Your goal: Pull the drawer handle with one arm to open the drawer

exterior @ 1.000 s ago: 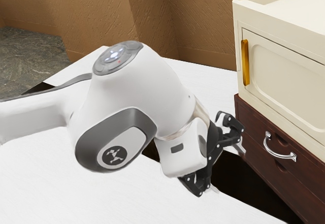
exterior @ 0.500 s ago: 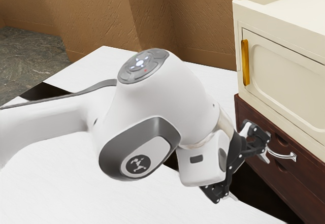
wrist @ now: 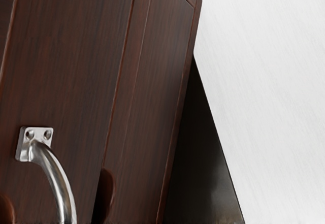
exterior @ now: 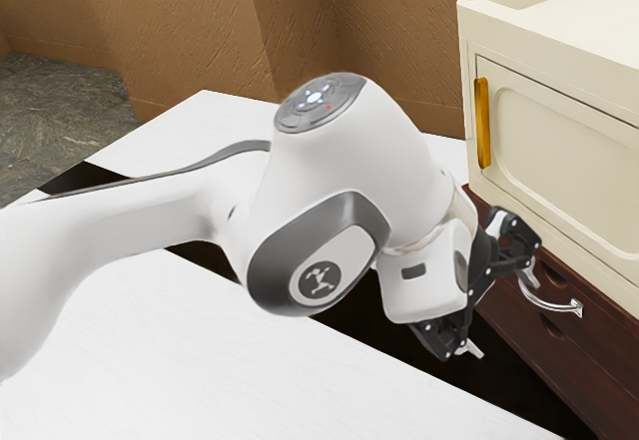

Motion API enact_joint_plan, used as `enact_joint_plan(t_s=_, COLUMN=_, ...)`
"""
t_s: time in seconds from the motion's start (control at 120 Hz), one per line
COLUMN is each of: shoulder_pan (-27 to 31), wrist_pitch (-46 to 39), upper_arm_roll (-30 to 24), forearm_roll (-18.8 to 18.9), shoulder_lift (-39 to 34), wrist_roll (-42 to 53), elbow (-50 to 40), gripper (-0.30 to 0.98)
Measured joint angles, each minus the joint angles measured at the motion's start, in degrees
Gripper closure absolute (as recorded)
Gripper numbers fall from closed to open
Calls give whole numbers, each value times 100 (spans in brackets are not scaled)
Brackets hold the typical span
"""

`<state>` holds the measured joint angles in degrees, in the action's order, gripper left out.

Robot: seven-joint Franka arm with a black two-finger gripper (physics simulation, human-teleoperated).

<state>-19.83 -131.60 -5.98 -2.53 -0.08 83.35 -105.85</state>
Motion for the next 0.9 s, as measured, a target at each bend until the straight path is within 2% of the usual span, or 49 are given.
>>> enact_joint_plan(t_s=0.075, shoulder_pan=32, wrist_pitch=3, upper_arm_roll=11, forearm_roll=38, shoulder_lift=89, wrist_roll=31, elbow=14, gripper=0)
enact_joint_plan(t_s=0.217, shoulder_pan=124, wrist_pitch=-32, upper_arm_roll=-10, forearm_roll=413, shoulder_lift=268, wrist_roll=79, elbow=59, gripper=-1)
enact_joint_plan(t_s=0.35, shoulder_pan=97, wrist_pitch=-83, upper_arm_roll=8, forearm_roll=555, shoulder_lift=533, wrist_roll=120, elbow=371, gripper=0)
enact_joint_plan(t_s=0.792, shoulder_pan=95, wrist_pitch=-75, upper_arm_roll=-52, forearm_roll=575, shoulder_lift=641, wrist_roll=193, elbow=416, gripper=0)
enact_joint_plan(t_s=0.9, shoulder_pan=107, wrist_pitch=-78, upper_arm_roll=-53, forearm_roll=564, shoulder_lift=743, wrist_roll=201, elbow=414, gripper=-3)
